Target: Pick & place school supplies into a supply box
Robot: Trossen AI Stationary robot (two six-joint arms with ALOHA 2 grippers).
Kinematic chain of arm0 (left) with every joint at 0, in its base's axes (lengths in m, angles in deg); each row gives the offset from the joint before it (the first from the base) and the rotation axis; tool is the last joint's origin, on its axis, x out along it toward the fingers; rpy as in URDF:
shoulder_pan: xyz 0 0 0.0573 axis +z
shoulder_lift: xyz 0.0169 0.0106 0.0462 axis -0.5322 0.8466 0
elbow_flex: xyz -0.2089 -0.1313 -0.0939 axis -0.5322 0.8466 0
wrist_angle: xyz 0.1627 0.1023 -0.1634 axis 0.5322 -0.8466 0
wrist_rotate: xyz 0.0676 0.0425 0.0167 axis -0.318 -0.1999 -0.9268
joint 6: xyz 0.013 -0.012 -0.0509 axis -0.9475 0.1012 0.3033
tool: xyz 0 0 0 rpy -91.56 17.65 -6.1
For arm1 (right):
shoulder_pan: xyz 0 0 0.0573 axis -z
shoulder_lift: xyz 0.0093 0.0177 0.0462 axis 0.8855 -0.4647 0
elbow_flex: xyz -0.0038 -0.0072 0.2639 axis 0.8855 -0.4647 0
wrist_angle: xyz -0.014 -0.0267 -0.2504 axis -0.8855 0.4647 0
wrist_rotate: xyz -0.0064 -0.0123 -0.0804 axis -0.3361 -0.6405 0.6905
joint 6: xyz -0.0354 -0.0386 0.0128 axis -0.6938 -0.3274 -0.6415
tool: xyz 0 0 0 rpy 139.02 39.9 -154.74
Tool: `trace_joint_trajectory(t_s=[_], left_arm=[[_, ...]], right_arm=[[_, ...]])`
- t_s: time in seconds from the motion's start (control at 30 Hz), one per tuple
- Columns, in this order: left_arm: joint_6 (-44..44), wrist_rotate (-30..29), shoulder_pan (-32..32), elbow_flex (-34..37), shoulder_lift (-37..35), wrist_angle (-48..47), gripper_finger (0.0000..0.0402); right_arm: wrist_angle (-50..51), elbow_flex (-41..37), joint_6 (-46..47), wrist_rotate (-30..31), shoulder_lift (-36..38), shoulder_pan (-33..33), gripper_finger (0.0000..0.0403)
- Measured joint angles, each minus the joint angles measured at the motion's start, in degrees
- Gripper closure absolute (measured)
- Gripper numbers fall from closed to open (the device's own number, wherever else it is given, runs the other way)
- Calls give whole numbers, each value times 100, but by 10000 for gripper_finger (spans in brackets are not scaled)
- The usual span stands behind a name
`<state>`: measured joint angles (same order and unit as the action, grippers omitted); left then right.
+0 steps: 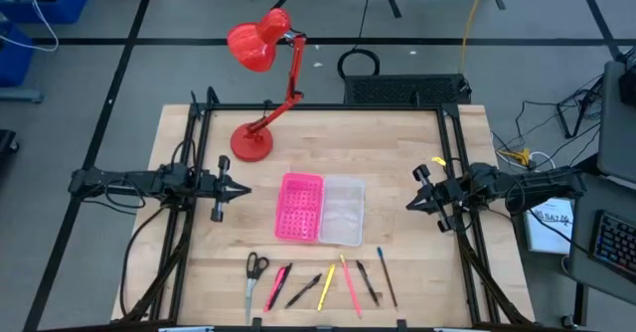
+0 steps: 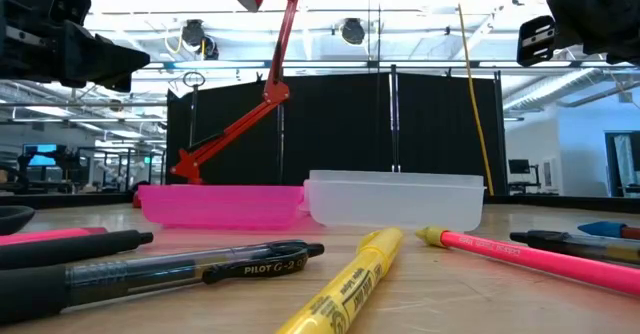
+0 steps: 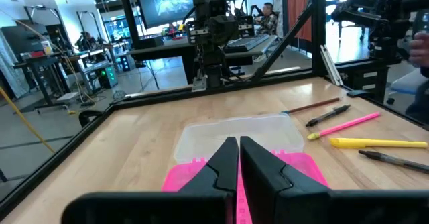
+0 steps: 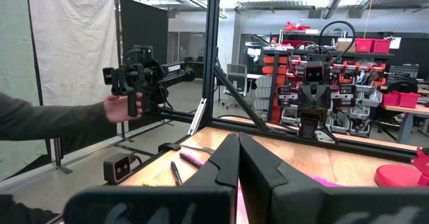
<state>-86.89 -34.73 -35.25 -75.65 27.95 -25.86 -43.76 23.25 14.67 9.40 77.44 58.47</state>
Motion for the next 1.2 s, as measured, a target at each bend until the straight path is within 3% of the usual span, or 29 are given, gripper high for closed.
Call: trace_joint_trajectory(t_s=[0.43, 0.67, 0.73, 0.87, 1.0, 1.1, 1.2], left_arm=[[877, 3, 2, 0, -2, 898, 376], [2261, -223, 0, -2, 49, 1142, 376], [2881, -582, 0, -93, 120, 661, 376], [4531, -1653, -177, -537, 653, -1415, 394], [5820, -2104, -626, -1040, 1691, -1683, 395], [6279, -2553, -1050, -1867, 2676, -1976, 398], [6954, -2895, -1406, -3077, 3727, -3171, 398]], right_arm=[[-1, -2, 2, 0, -1, -2, 403], [-54, 0, 2, -1, 0, -1, 403], [-102, 0, 2, 0, -1, 0, 403], [-190, -1, 2, 0, -1, -1, 403], [-220, 0, 2, 0, -1, -2, 403], [-256, -2, 2, 0, -1, -2, 403], [-249, -1, 2, -1, -1, 0, 403]])
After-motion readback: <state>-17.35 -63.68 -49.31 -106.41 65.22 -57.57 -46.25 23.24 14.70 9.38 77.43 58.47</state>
